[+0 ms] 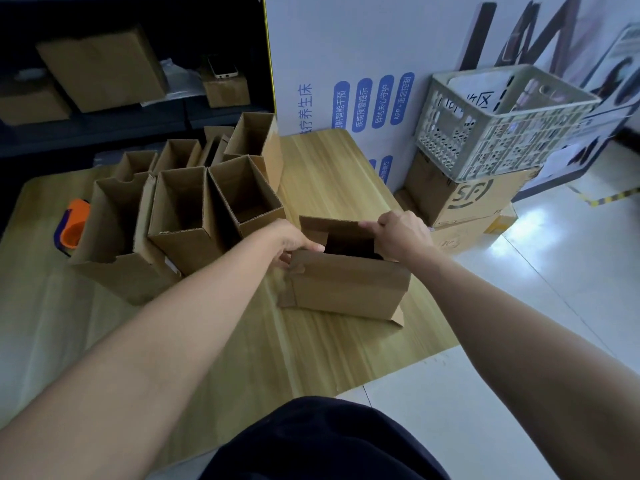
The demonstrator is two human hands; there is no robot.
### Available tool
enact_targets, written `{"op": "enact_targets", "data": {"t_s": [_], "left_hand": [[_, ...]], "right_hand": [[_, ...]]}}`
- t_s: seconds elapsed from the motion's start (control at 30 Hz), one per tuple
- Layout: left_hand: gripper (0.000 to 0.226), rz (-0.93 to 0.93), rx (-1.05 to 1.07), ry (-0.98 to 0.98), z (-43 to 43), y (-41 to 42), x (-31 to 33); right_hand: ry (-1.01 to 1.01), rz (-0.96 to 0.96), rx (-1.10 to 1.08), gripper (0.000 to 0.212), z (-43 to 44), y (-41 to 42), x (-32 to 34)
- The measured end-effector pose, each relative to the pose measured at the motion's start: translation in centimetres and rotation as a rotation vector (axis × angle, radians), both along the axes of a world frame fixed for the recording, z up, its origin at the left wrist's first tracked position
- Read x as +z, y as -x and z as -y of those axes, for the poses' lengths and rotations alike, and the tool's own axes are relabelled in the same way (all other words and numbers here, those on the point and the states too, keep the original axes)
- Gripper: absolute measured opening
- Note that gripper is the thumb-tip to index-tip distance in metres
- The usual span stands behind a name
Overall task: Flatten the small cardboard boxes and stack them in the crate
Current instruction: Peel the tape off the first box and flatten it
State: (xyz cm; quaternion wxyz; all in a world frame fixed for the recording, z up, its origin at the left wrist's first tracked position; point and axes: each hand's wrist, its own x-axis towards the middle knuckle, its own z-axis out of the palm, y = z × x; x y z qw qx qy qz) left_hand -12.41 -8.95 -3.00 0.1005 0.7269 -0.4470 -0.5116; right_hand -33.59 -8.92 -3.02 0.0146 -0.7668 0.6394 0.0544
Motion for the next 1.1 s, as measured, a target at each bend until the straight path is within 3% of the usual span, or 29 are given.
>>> {"op": "enact_targets", "data": {"t_s": [0.07,0.23,0.4,0.5,0.6,0.7,0.9,1.1], "left_hand": [[0.07,0.089,-0.03,-0.012,0.0,0.3,-0.3],[0.059,0.293,-0.096,0.123,-0.6,0.9,-1.4],[0.04,0.31,-0.044,0.29,-1.2,1.0,-2.2],[0.037,0.294,0.029,0.341,-1.3,0.9,-2.4],[0.03,0.233,0.095,0.41,-1.3,0.6,-2.9],[0.032,0.028,0.226,0.486,-1.2,0.5,-3.4],[0.018,-0.158,0.359,0.423,-1.4,0.9,-4.6],[0.014,-0.265,0.475,0.351,-0.9,1.4,-4.1]], "right_hand": [[0.03,0.161,-0.12,0.032,-0.2,-0.1,-0.1],[0.015,0.467,-0.329,0.084,-0.6,0.9,-0.9],[-0.165,0.678,-0.46,0.114,-1.0,2.3,-1.7],[-0.18,0.79,-0.489,0.12,-0.8,2.6,-2.3],[-0.134,0.882,-0.518,0.116,-0.3,3.0,-2.5],[-0.194,0.872,-0.547,0.1,-0.3,3.7,-2.7],[-0.21,0.785,-0.625,0.089,-0.8,3.9,-3.9],[-0.247,0.771,-0.596,0.045,-0.9,4.1,-3.5]]}}
